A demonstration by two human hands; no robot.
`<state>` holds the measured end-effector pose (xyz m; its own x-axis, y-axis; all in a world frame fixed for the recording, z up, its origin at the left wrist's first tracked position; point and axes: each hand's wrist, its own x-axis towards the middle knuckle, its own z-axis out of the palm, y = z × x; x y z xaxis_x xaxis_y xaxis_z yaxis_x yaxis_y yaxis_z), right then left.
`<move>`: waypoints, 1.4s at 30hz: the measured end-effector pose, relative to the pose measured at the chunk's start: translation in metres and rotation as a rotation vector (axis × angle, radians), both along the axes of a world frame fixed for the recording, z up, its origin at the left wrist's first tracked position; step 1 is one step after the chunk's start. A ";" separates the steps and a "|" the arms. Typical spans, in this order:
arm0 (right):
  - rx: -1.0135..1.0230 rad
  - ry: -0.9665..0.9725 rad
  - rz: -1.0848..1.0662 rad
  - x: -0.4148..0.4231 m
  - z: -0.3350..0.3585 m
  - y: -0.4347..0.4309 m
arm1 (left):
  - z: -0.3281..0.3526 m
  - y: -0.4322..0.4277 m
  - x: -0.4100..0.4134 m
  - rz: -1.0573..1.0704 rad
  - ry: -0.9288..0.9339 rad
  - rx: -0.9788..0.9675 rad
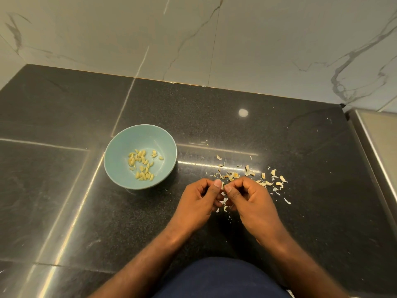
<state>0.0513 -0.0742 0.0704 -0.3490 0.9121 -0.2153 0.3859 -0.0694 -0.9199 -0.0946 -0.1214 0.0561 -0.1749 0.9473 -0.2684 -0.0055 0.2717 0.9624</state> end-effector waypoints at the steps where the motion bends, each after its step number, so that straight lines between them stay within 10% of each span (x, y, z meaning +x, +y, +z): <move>1: 0.008 -0.003 0.001 0.000 0.000 0.001 | 0.000 0.000 0.001 -0.015 0.013 -0.003; 17: 0.088 0.088 -0.143 0.002 0.003 -0.003 | 0.003 0.001 0.011 0.000 0.092 -0.031; 29: 0.016 -0.016 0.127 0.003 -0.002 0.000 | 0.000 -0.003 0.009 -0.020 0.159 0.014; 38: -0.037 0.022 -0.006 -0.005 -0.002 -0.003 | -0.002 0.003 0.016 -0.030 0.664 0.269; 42: -0.228 0.168 -0.050 -0.005 0.004 -0.005 | -0.006 0.005 0.017 -0.045 0.489 0.297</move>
